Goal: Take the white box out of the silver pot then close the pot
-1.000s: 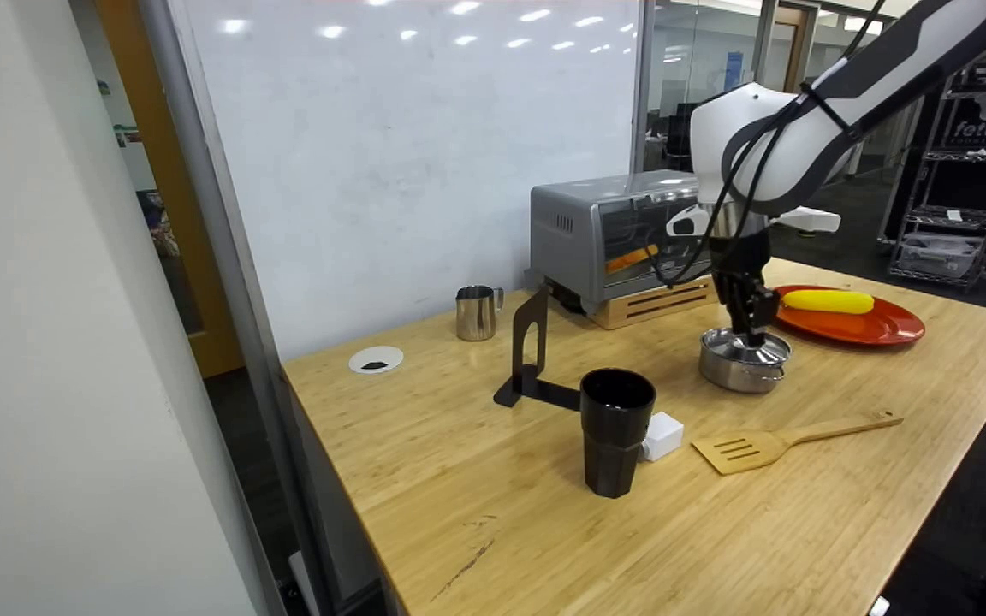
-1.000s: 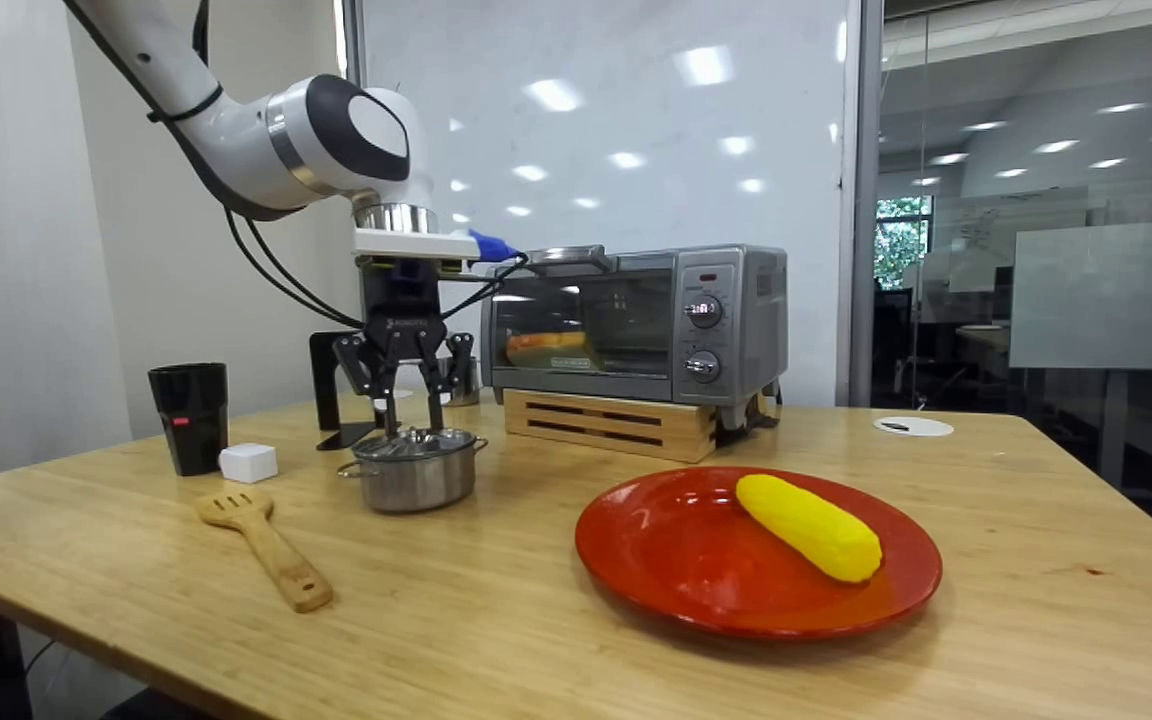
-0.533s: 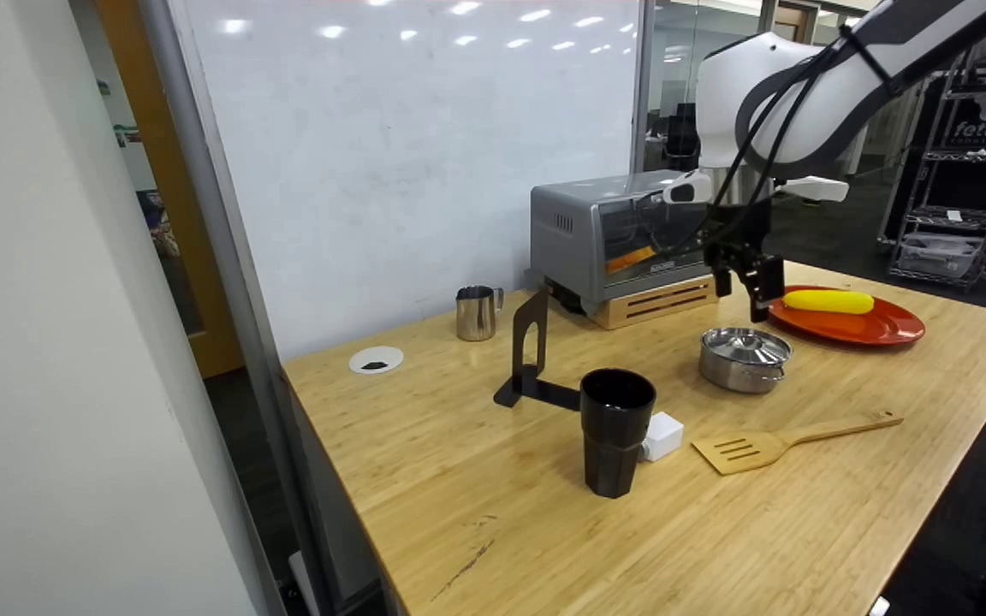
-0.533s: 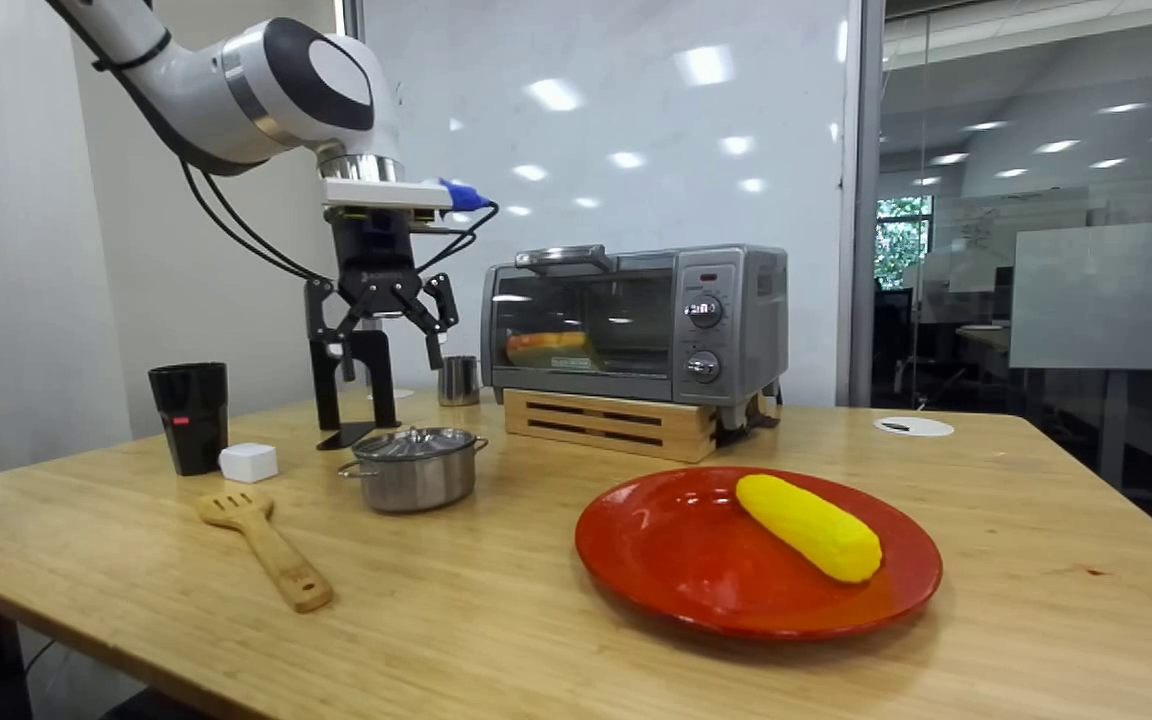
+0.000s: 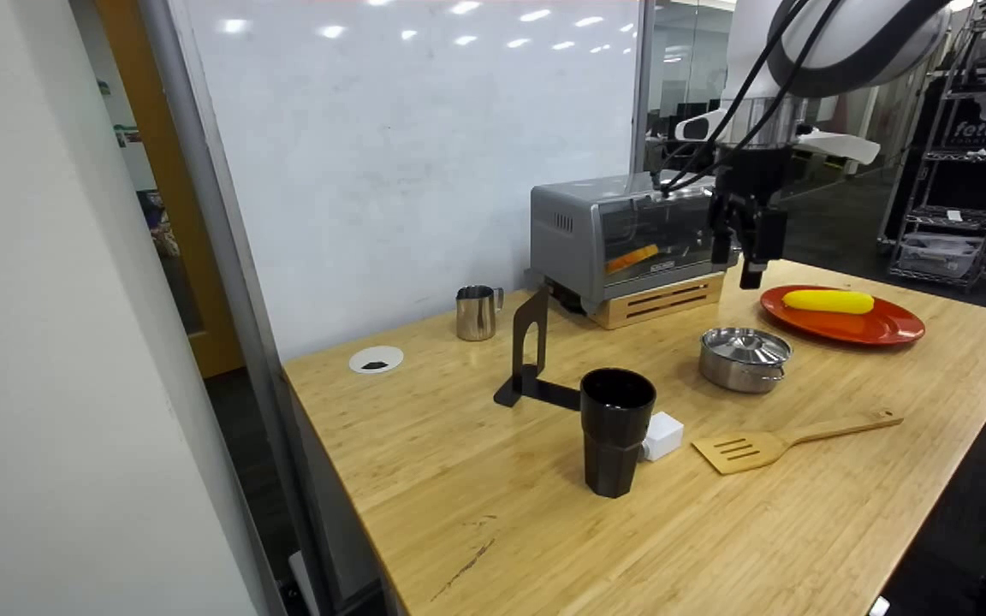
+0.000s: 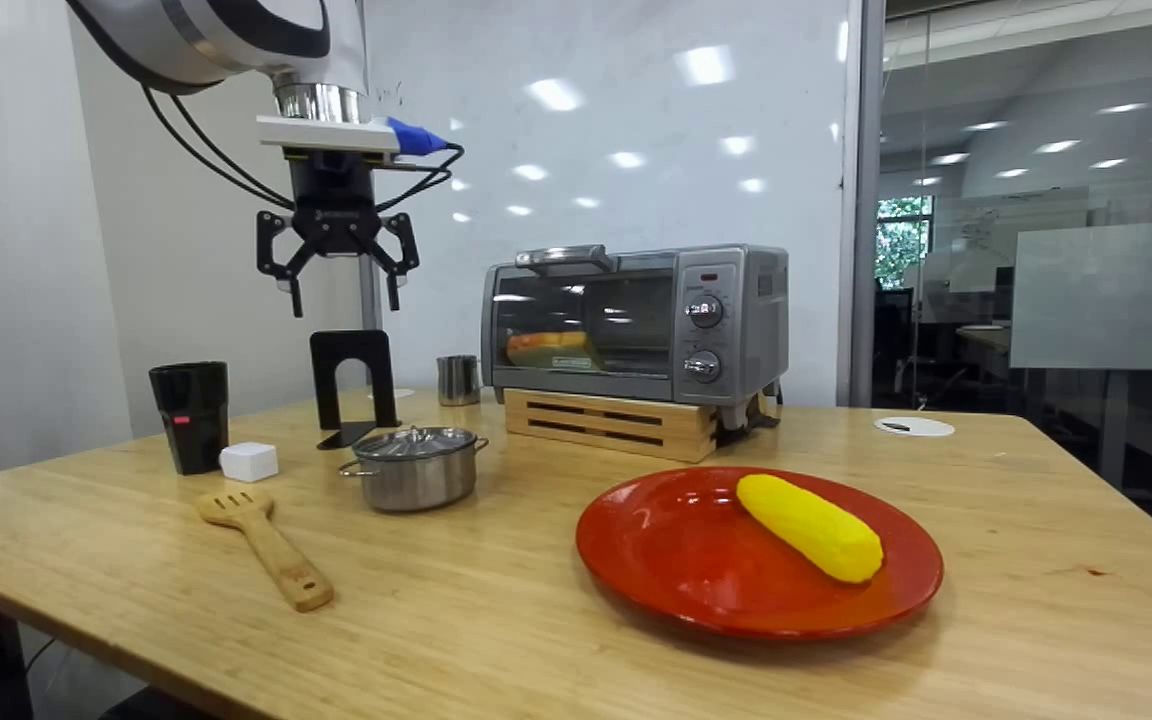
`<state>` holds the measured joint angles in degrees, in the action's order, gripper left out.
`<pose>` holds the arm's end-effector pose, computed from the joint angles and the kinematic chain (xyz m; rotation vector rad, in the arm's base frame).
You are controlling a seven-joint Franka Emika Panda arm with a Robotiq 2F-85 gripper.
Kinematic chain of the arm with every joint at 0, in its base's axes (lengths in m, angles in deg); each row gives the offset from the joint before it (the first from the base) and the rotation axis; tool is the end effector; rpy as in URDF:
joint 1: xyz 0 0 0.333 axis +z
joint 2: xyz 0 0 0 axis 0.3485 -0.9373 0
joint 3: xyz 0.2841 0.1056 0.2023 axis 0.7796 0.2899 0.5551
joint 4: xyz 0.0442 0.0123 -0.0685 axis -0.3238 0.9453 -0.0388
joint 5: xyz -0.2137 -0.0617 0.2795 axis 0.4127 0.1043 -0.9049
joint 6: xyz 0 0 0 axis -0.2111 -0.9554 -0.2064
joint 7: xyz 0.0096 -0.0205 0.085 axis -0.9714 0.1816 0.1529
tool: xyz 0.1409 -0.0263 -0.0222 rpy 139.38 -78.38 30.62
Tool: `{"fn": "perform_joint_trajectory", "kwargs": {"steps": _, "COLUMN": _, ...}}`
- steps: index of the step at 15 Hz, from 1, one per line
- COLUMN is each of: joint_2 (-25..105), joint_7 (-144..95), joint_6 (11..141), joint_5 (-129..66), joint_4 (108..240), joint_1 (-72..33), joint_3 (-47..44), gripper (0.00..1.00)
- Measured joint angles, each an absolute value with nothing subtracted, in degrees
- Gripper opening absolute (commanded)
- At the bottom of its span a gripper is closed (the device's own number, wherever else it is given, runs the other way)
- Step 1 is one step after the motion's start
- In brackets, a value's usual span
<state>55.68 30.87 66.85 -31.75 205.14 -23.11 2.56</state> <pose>0.5096 -0.0281 0.4250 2.8205 1.2894 0.0021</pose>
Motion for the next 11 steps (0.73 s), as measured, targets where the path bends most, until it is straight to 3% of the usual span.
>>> {"fn": "perform_joint_trajectory", "kwargs": {"steps": 11, "joint_2": 66.6, "joint_7": 9.2, "joint_6": 73.1, "joint_5": -37.1, "joint_4": 213.6, "joint_1": -23.5, "joint_3": -2.9, "gripper": 1.0}}
